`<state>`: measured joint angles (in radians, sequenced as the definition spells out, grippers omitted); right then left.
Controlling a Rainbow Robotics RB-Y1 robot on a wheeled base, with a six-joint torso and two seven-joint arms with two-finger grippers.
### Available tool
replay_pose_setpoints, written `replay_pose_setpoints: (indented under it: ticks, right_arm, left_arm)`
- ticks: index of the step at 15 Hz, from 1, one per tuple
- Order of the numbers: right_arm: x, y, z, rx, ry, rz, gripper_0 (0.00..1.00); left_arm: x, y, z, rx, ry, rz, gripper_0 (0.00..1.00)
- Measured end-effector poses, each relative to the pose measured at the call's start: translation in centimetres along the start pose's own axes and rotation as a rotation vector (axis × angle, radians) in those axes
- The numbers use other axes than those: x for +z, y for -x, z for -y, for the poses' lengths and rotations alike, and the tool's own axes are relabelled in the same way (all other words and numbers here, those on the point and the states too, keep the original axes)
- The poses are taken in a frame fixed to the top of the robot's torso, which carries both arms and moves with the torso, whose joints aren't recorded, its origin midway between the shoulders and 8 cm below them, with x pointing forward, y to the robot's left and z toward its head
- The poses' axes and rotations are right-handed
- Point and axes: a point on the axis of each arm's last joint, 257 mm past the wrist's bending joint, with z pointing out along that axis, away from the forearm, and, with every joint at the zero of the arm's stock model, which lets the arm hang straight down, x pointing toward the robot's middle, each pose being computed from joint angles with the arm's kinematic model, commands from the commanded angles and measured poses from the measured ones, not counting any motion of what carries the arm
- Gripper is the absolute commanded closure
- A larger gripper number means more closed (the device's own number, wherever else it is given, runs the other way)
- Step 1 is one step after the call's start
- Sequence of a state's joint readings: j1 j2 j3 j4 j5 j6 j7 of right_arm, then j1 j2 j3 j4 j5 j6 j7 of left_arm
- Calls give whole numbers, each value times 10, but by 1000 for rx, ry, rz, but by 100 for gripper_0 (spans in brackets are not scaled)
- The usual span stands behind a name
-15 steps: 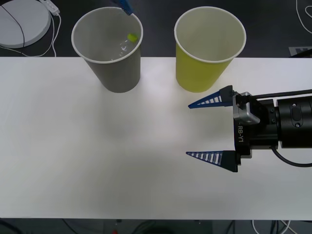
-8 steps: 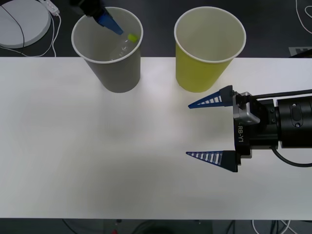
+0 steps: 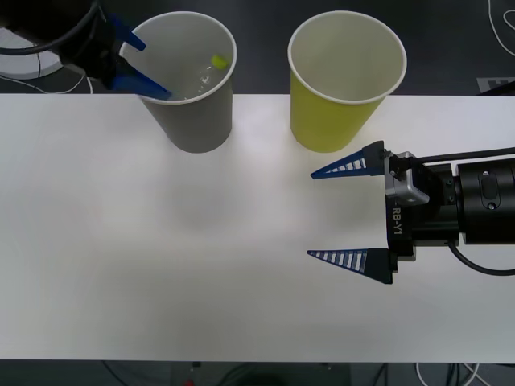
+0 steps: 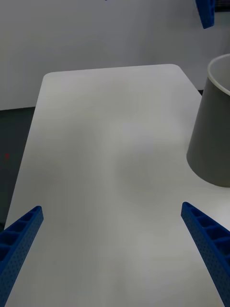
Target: Put the can into the green bin and the plastic bottle into the gray bin
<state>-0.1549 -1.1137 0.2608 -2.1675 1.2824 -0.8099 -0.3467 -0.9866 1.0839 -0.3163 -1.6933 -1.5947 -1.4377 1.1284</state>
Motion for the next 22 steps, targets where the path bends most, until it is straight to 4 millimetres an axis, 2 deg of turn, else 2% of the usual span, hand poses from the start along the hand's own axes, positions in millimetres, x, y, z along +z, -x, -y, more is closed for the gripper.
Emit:
replay_pose_setpoints:
  ticks: [5, 8, 16, 22]
  right_arm:
    - [0, 0, 0, 0, 0, 0, 0]
    - [0, 0, 0, 0, 0, 0, 0]
    - [0, 0, 0, 0, 0, 0, 0]
    - [0, 0, 0, 0, 0, 0, 0]
  left_arm:
    - [-10, -46, 28, 60, -28, 78, 0]
    - [-10, -72, 43, 117, -51, 131, 0]
    - [-5, -128, 83, 236, -119, 244, 0]
    - [-11, -159, 101, 305, -132, 277, 0]
